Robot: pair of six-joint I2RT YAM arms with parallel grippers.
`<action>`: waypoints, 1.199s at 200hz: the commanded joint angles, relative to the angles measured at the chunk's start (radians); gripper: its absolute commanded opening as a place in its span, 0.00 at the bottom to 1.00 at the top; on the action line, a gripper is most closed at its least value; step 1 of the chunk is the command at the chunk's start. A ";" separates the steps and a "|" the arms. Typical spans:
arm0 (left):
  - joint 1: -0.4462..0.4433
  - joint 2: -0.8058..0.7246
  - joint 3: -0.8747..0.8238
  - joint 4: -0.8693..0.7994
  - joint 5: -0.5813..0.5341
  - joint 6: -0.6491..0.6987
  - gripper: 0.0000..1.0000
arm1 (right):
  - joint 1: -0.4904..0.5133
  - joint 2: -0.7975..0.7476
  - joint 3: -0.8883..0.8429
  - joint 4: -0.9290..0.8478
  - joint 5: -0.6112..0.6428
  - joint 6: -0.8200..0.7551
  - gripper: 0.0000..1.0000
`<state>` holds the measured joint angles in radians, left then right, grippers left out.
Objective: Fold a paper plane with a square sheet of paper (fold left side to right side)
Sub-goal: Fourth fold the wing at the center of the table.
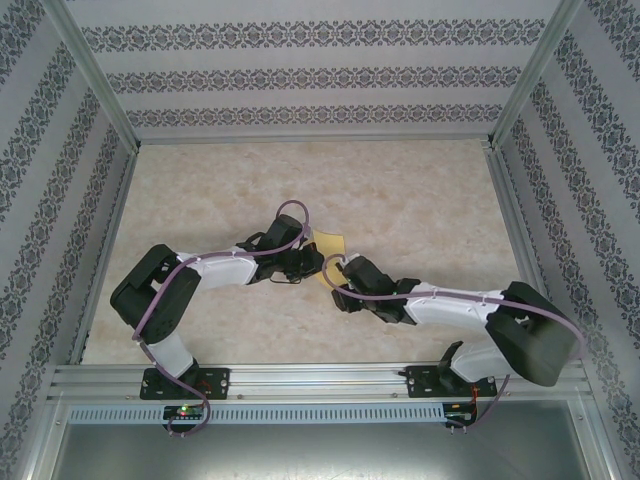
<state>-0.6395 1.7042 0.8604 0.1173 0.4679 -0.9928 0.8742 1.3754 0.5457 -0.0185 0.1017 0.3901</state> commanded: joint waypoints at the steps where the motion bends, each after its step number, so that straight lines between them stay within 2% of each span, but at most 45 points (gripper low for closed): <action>1: 0.000 -0.015 0.030 -0.028 0.016 -0.018 0.08 | 0.020 0.027 0.047 0.017 0.049 -0.015 0.43; 95: -0.005 -0.002 0.062 -0.042 0.029 -0.013 0.09 | 0.040 0.099 0.078 0.009 0.083 -0.021 0.38; 155: -0.005 -0.008 0.062 -0.055 0.026 -0.006 0.13 | 0.040 0.118 0.088 -0.017 0.130 -0.008 0.26; 191: -0.005 -0.018 0.066 -0.078 0.016 0.009 0.21 | 0.042 0.122 0.088 -0.017 0.119 -0.014 0.14; 240: 0.021 -0.071 0.069 -0.127 -0.023 0.041 0.37 | 0.043 0.126 0.069 -0.017 0.099 -0.019 0.10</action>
<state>-0.6392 1.6867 0.9039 0.0414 0.4721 -0.9836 0.9016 1.4891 0.6098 -0.0200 0.1974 0.3847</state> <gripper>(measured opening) 0.341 0.108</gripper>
